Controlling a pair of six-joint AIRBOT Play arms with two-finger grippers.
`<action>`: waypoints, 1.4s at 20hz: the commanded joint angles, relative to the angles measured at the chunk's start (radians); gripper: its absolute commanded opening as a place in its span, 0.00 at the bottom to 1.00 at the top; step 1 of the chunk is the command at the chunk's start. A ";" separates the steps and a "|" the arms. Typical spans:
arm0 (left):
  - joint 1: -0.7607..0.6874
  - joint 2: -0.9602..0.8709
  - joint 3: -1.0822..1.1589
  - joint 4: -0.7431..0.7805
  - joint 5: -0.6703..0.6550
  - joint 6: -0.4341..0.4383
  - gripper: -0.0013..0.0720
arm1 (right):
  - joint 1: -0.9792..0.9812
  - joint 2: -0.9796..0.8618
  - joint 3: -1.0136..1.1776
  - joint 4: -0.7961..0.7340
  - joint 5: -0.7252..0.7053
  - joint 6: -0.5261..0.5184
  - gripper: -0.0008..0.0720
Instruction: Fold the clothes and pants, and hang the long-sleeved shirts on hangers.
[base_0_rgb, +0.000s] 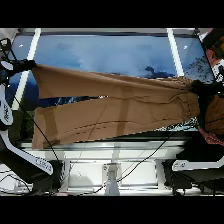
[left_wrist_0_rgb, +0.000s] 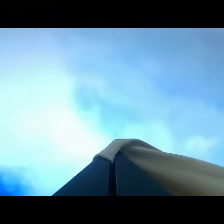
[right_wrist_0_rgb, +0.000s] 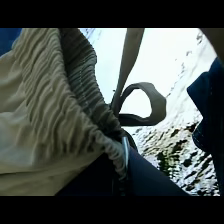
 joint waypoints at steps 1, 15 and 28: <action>-0.009 0.000 0.001 0.001 0.004 -0.005 0.31 | 0.000 0.001 0.000 -0.007 0.010 0.014 0.05; 0.024 0.388 0.001 0.005 -0.208 -0.027 0.96 | -0.001 0.104 0.038 -0.145 0.159 0.013 0.62; 0.274 0.710 -0.092 -0.011 -0.796 -0.087 0.24 | -0.205 0.468 -0.308 -0.219 0.222 0.103 0.45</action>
